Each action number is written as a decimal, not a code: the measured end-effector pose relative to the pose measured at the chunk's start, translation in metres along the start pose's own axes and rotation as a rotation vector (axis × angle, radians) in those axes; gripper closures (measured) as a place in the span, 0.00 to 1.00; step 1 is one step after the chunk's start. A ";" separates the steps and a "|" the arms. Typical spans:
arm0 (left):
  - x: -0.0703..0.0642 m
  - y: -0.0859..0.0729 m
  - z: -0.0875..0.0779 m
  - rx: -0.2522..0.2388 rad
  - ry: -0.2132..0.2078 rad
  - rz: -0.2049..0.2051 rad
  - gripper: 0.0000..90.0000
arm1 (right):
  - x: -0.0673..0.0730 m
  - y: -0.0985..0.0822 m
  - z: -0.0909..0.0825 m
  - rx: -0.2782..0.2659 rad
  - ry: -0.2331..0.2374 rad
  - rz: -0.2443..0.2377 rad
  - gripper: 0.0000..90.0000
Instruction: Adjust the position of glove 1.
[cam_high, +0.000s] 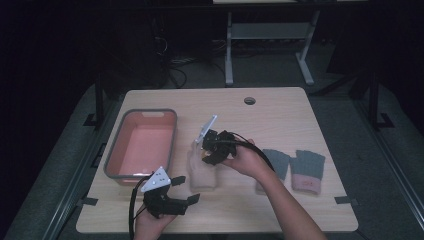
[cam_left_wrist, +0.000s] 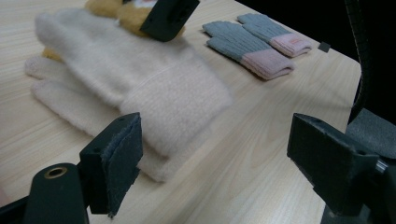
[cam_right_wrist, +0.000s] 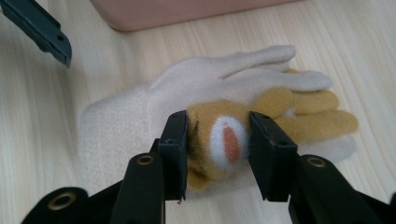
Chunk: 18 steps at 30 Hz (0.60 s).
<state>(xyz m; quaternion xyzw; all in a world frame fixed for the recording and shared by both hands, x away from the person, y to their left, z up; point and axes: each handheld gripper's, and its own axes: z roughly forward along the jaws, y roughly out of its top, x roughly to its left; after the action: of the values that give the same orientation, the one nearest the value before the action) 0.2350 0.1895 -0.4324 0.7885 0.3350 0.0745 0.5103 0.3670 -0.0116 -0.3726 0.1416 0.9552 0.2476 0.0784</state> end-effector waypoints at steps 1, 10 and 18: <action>0.000 0.000 0.000 0.000 -0.001 -0.001 0.20 | 0.000 0.002 0.002 -0.002 -0.002 -0.013 0.66; -0.001 0.000 0.000 0.007 0.016 0.012 0.20 | -0.001 0.008 0.011 0.013 0.004 -0.028 0.66; 0.000 0.000 0.001 0.004 0.024 -0.003 0.20 | -0.003 0.009 0.018 0.029 0.010 -0.025 0.66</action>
<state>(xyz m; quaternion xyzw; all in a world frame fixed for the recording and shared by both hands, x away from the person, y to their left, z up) 0.2355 0.1893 -0.4329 0.7881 0.3427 0.0825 0.5046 0.3760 0.0033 -0.3838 0.1297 0.9608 0.2336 0.0745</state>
